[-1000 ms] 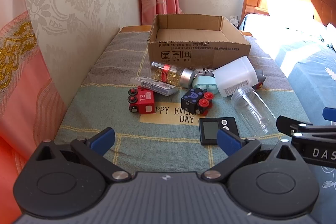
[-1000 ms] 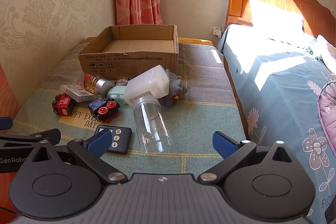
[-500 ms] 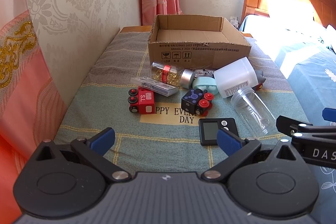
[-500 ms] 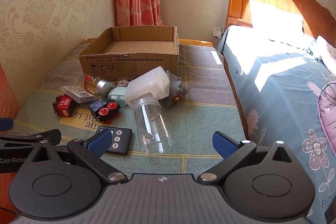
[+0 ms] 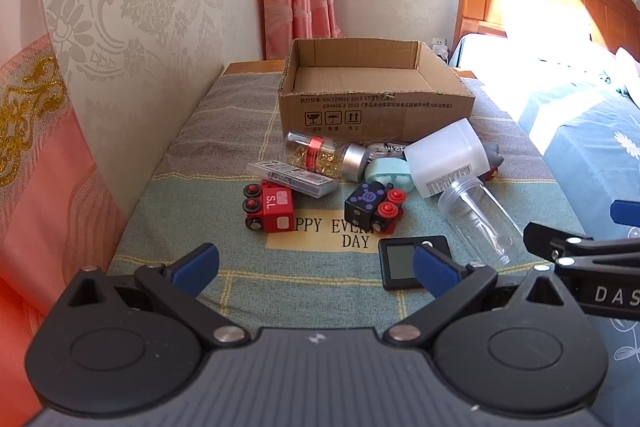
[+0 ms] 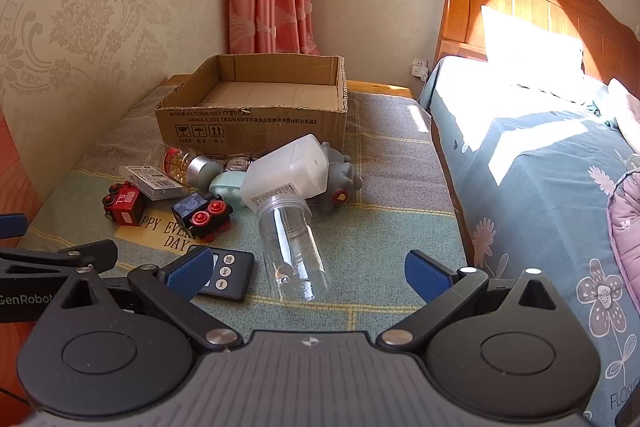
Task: Organize rigid objects
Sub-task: 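Move the left gripper to the black digital timer and grasp it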
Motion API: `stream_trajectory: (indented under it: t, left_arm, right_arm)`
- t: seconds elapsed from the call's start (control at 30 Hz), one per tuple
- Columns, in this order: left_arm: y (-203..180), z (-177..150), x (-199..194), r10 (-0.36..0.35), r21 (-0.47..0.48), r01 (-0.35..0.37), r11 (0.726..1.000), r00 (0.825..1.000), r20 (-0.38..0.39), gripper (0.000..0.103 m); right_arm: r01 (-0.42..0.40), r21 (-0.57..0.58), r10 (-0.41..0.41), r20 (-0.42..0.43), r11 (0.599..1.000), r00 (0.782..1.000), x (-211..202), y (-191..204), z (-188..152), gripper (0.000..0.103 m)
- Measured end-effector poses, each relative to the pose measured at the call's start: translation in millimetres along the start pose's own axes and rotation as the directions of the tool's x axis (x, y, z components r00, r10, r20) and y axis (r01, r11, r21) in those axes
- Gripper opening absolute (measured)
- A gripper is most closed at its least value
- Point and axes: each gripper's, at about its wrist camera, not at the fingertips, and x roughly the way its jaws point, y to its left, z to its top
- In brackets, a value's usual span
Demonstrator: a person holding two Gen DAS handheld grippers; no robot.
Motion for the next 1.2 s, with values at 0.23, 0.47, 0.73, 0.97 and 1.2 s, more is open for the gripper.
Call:
stream_trajectory:
  t: [0.23, 0.47, 0.73, 0.97, 1.2]
  left_arm:
    - [6, 6, 3, -0.007, 0.046, 0.004, 0.999, 0.998, 0.066, 0.103]
    - [27, -5, 26, -0.021, 0.043, 0.017, 0.999, 0.996, 0.091, 0.103]
    - [44, -22, 62, -0.02, 0.016, 0.019, 1.0, 1.0, 0.022, 0.103]
    - [50, -26, 80, -0.014, -0.023, 0.014, 1.0, 1.0, -0.002, 0.103]
    - [48, -22, 85, -0.041, -0.019, 0.041, 0.999, 0.999, -0.013, 0.103]
  right_arm:
    - [-0.059, -0.071, 0.064, 0.064, 0.996, 0.996, -1, 0, 6, 0.103]
    - [-0.083, -0.194, 0.103, 0.092, 0.978, 0.99, 17, -3, -7, 0.103]
    - [-0.102, -0.216, 0.102, -0.012, 0.971, 0.995, 54, -7, -30, 0.103]
    - [-0.106, -0.131, 0.099, -0.061, 0.986, 0.993, 77, -15, -33, 0.103]
    - [-0.095, -0.107, 0.086, -0.085, 0.99, 0.993, 86, -23, -35, 0.103]
